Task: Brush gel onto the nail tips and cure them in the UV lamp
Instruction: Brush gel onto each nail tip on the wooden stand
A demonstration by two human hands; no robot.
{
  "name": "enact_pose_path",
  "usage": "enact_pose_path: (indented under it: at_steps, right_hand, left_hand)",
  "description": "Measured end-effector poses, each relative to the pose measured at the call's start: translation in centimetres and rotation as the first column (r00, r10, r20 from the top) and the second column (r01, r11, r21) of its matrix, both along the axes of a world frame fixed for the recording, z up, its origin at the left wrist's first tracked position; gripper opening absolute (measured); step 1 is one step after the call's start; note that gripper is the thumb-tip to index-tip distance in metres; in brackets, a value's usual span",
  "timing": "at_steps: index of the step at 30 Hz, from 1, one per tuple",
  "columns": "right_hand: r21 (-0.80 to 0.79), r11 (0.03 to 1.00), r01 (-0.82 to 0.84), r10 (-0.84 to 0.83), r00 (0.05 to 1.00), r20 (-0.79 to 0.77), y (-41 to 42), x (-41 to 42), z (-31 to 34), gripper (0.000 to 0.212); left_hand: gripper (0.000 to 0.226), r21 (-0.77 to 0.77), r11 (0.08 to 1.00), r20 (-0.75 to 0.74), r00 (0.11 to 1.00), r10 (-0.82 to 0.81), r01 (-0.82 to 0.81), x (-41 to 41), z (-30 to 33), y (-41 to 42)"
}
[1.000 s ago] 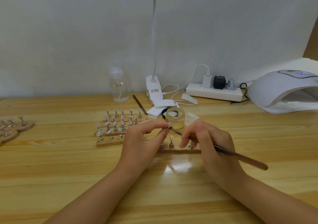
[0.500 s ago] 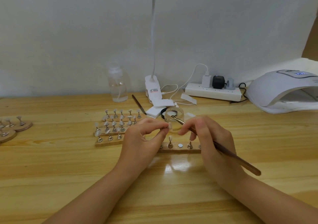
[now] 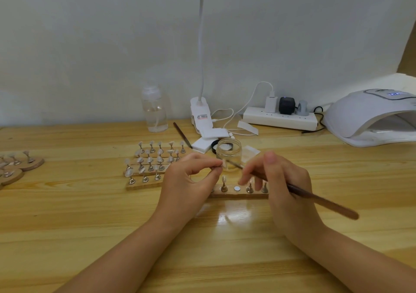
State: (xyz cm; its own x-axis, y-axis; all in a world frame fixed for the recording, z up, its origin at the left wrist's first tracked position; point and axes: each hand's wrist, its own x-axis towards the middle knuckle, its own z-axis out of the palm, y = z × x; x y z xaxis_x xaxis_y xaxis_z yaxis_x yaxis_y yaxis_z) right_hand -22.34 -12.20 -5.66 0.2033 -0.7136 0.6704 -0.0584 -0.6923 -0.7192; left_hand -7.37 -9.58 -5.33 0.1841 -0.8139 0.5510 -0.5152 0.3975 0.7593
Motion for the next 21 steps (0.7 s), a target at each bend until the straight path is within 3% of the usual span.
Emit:
enact_pose_path:
  at_steps: [2,5,16,21]
  right_hand:
    - [0.010,1.000,0.000,0.000,0.999,-0.037,-0.11,0.05,-0.01,0.042]
    - [0.077,0.996,-0.047,0.043,0.998,0.046,0.01,0.05,-0.04,0.046]
    - [-0.001,1.000,0.006,-0.006,1.000,-0.021,-0.05,0.02,0.00,0.043]
    - [0.080,0.996,-0.048,0.046,0.999,0.025,-0.04,0.05,-0.12,0.048]
  left_hand:
    - [0.029,0.002,1.000,-0.001,1.000,0.001,-0.001,-0.01,-0.02,-0.04]
    - [0.030,0.011,1.000,-0.012,1.000,0.000,0.000,-0.05,0.01,-0.01]
    - [0.030,0.015,1.000,-0.004,1.000,0.001,-0.001,0.02,-0.01,-0.09]
    - [0.030,0.008,1.000,0.007,1.000,0.001,-0.001,0.02,-0.05,-0.10]
